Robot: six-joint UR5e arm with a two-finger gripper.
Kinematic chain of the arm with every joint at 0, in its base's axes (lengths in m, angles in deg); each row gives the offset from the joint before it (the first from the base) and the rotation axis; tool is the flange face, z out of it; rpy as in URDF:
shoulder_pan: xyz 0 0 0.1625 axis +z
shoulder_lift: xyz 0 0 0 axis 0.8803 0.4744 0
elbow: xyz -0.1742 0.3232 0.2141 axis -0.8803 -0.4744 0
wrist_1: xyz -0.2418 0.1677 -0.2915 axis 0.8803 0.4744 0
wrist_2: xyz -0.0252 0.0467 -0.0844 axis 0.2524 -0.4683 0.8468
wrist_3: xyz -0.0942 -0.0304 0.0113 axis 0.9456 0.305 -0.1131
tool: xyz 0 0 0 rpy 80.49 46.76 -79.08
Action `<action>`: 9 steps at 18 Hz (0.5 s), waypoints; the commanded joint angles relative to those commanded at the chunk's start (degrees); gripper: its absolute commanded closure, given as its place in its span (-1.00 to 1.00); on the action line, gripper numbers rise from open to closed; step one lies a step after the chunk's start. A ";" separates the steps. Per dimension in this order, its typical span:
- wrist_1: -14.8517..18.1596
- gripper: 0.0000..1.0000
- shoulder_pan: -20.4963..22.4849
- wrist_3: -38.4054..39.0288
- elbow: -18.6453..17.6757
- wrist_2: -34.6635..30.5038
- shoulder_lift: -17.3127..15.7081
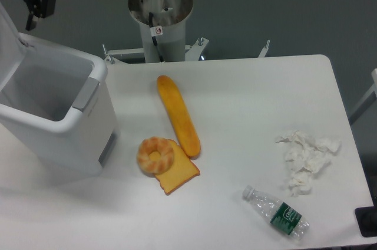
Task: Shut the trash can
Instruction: 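Lower the gripper behind the raised lid and push it forward, then push the lid down over the trash can opening with the gripper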
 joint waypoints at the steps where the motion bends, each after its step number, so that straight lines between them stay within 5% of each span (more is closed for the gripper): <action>1: 0.00 -1.00 0.27 0.00 0.00 0.00 0.00; 9: 0.00 -1.00 4.57 -0.09 -0.09 -0.79 0.00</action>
